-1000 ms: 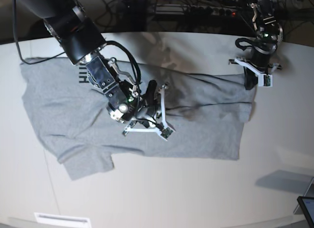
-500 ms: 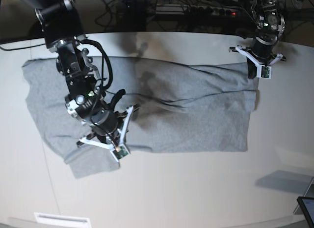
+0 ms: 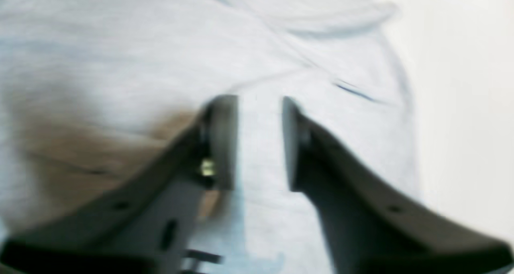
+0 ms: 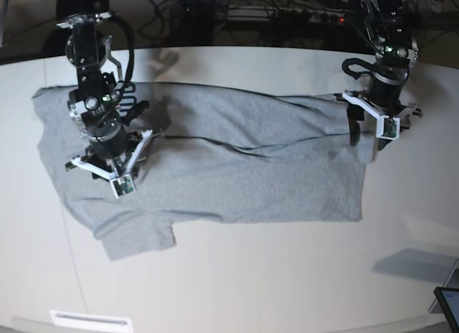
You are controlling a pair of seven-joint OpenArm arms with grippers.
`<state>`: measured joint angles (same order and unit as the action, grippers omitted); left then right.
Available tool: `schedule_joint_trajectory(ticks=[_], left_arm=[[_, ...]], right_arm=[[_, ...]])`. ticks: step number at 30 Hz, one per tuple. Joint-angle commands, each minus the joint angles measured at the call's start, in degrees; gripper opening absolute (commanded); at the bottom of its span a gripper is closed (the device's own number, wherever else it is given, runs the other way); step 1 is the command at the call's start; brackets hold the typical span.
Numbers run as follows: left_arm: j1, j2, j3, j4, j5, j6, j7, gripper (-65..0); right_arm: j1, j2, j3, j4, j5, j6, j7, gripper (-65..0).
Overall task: Fold the T-shirt properly
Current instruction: 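Move the right gripper back to the shirt edge by the 'HUG' print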
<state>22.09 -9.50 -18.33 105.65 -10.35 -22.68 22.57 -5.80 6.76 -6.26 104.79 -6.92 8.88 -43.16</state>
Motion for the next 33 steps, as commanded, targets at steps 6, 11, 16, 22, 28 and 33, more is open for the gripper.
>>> schedule_joint_trajectory(ticks=[6,11,16,22,28,33], left_arm=[[-0.33,0.22,-0.09,-3.36,-0.33,0.30,-2.04,-26.9],[-0.33,0.22,2.20,-3.98,-0.33,0.22,-2.13,-26.9],[-0.33,0.22,5.01,-3.80,-0.33,0.22,-2.13,-26.9],[-0.33,0.22,6.33,-4.15,0.63,0.22,-2.13,-26.9],[-0.33,0.22,8.52,-5.29,12.85,0.13,-2.13,-26.9],[-0.59,-3.82,12.57,-9.34,14.88,0.13,-2.22,-26.9]], right_arm=[[-1.54,0.31,6.66,1.10,-0.16,-0.31,0.65,-36.0],[-2.33,0.31,10.79,-1.01,-0.16,-0.23,1.00,-35.7],[-2.42,-2.59,19.14,-5.50,-0.07,-0.23,3.38,-35.7],[-3.21,-3.12,21.16,-10.42,-0.07,-0.23,4.69,-35.7],[-4.09,-2.85,21.25,-13.06,-0.07,-0.23,4.78,-36.0],[-6.46,-2.50,21.25,-12.44,-0.16,-0.23,4.78,-36.3]])
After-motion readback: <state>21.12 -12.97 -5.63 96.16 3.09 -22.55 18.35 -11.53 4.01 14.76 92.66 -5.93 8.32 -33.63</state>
